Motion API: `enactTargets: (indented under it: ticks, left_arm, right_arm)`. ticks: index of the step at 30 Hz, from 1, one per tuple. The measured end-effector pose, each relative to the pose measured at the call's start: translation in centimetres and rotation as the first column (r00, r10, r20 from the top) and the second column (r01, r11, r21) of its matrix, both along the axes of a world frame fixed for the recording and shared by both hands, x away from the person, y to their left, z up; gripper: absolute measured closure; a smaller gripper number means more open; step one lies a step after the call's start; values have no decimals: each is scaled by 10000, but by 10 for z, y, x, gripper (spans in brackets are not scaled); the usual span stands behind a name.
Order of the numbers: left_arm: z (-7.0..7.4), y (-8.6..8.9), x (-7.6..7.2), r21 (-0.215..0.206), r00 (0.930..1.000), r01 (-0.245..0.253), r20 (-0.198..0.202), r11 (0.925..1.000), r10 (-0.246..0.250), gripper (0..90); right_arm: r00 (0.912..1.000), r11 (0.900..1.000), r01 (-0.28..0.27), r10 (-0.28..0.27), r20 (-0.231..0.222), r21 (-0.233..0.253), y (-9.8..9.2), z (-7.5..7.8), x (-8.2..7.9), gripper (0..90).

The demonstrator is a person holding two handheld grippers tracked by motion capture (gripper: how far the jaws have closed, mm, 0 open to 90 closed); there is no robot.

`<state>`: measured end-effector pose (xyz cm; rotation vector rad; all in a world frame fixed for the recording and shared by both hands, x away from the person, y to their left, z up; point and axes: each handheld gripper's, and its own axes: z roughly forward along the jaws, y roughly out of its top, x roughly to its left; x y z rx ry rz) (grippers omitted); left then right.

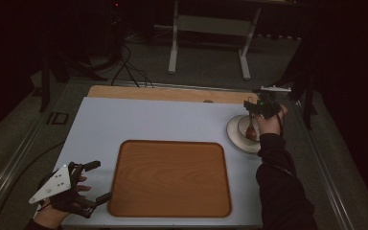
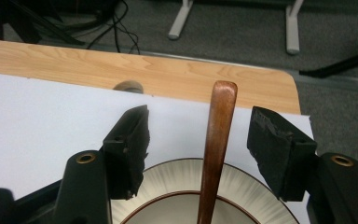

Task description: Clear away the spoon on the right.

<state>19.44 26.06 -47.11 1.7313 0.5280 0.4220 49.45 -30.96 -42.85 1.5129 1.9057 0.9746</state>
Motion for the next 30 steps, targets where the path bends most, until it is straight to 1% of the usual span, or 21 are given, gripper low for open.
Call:
enactTargets:
  ticks: [1,2,3,4,6,8,10,14,16,19,20,21,22,24,25,26,27,28,30]
  left_arm:
    - [0,0,0,0,10000,0,0,10000,0,1]
    - [0,0,0,31,10000,-3,19,10000,3,1]
    - [0,0,0,15,10000,-6,22,10000,6,1]
    - [0,0,0,-34,10000,4,12,10000,-4,1]
    - [0,0,-1,-1,10000,-13,15,10000,13,1]
    - [0,0,-1,56,10000,5,-3,10000,-5,1]
    - [-1,-1,-1,98,10000,44,-18,9999,-44,1]
    - [0,-2,-2,34,10000,75,-4,10000,-75,1]
    - [0,-1,-2,39,10000,63,4,10000,-63,1]
    - [0,-1,-2,19,10000,78,-6,10000,-78,1]
    - [0,-1,-2,27,10000,69,-13,10000,-69,1]
    - [0,-1,-2,10,10000,85,-19,10000,-85,1]
    - [0,-1,-2,18,10000,84,-9,10000,-84,1]
    - [0,-1,-2,17,10000,91,-16,10000,-91,1]
    - [0,-1,-2,9,10000,95,-23,10000,-95,1]
    - [0,-1,-2,20,10000,90,-20,10000,-90,1]
    - [0,-1,-2,6,10000,91,-33,10000,-91,1]
    - [0,-1,-2,6,10000,91,-33,10000,-91,1]
    - [0,-1,-2,8,10000,86,-28,10000,-86,1]
  right_arm:
    - [10000,10000,0,0,0,0,0,0,0,383]
    - [9999,10000,82,-82,-130,22,0,-2,3,389]
    - [9991,9995,326,-327,-268,-57,0,-5,6,402]
    - [9986,9993,374,-373,-380,15,0,-7,7,403]
    - [9975,9987,505,-510,-489,-122,1,-10,10,414]
    - [9961,9983,572,-576,-662,-72,0,-12,14,415]
    - [9952,9977,676,-680,-700,-85,-1,-13,15,424]
    - [9925,9973,731,-736,-971,-94,-1,-18,21,459]
    - [9913,9970,765,-773,-1065,-112,-1,-20,23,512]
    - [9900,9967,810,-813,-1155,-80,-1,-21,24,525]
    - [9887,9959,893,-904,-1198,-145,-1,-22,25,551]
    - [9864,9954,952,-954,-1341,-84,-1,-24,26,577]
    - [9848,9951,978,-989,-1426,-142,-1,-25,28,616]
    - [9832,9950,987,-994,-1528,-121,-1,-26,29,644]
    - [9824,9945,1043,-1045,-1548,-97,-1,-26,29,671]
    - [9824,9945,1043,-1045,-1548,-97,-1,-26,29,671]
    - [9814,9942,1073,-1063,-1597,-28,-1,-26,30,721]
    - [9810,9945,1044,-1028,-1645,10,-1,-26,30,748]
    - [9805,9944,1056,-1043,-1667,-13,0,-26,31,755]
